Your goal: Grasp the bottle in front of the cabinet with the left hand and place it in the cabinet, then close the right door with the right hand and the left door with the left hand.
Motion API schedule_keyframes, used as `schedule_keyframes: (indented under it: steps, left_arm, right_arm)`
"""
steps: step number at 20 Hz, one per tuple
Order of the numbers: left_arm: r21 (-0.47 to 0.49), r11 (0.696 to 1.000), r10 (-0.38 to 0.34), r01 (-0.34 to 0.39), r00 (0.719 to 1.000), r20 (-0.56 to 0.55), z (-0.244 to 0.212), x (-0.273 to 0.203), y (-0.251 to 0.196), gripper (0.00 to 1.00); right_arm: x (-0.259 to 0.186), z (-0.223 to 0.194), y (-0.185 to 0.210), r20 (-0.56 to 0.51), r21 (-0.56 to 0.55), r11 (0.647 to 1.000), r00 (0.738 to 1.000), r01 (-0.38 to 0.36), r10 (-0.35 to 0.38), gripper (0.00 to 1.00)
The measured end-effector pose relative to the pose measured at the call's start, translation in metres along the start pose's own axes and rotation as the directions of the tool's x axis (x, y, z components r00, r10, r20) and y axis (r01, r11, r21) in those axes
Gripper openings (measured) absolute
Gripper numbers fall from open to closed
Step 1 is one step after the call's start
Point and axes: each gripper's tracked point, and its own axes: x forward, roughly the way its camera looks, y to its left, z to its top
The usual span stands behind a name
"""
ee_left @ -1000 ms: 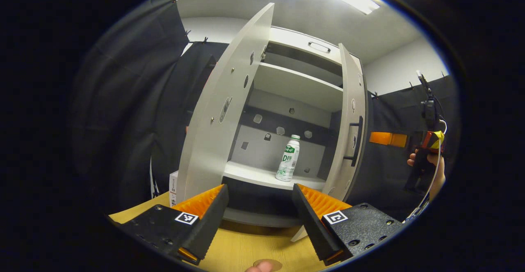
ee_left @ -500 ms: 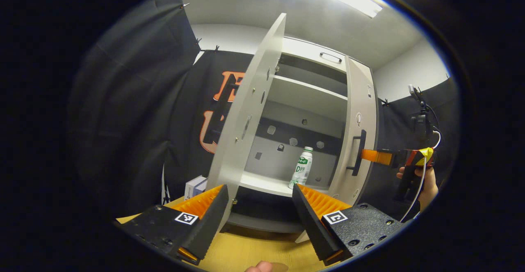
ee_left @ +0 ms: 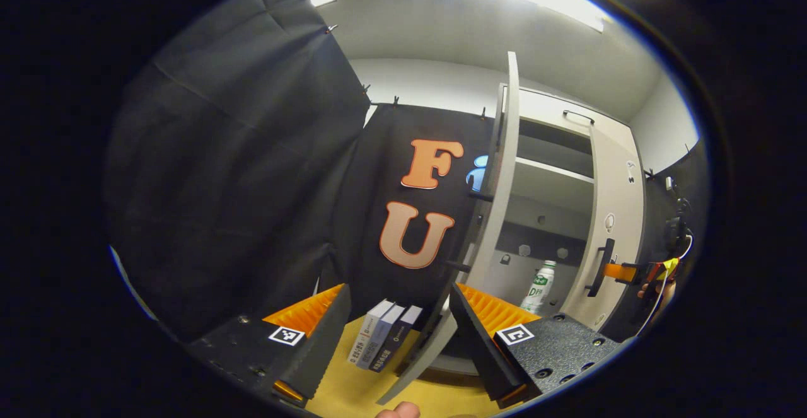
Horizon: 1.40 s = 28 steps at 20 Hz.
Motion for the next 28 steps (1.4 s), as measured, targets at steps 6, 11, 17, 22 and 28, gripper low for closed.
schedule_keyframes:
  steps: [6,11,17,22,28]
  left_arm:
    - [-0.009,0.999,0.042,-0.042,0.999,0.000,0.008,0.029,0.014,0.95]
    - [0.019,0.999,0.042,-0.042,0.999,0.028,0.014,0.054,0.015,0.95]
    - [0.053,0.998,0.030,-0.034,0.997,0.073,0.021,0.072,0.010,0.95]
    - [0.090,0.996,0.013,-0.022,0.995,0.099,0.026,0.082,-0.007,0.95]
    - [0.112,0.994,-0.020,0.010,0.996,0.088,0.026,0.076,-0.020,0.93]
  right_arm:
    - [0.000,-0.002,-0.001,-0.008,0.014,1.000,1.000,0.010,-0.010,0.96]
    - [-0.032,0.004,-0.008,0.002,0.018,1.000,1.000,0.016,-0.016,0.96]
    - [-0.085,-0.003,-0.028,-0.006,-0.003,0.999,0.999,0.052,-0.052,0.96]
    - [-0.112,-0.018,-0.049,-0.020,0.008,0.995,0.995,0.096,-0.096,0.96]
    - [-0.125,-0.031,-0.061,-0.033,0.060,0.993,0.994,0.102,-0.100,0.96]
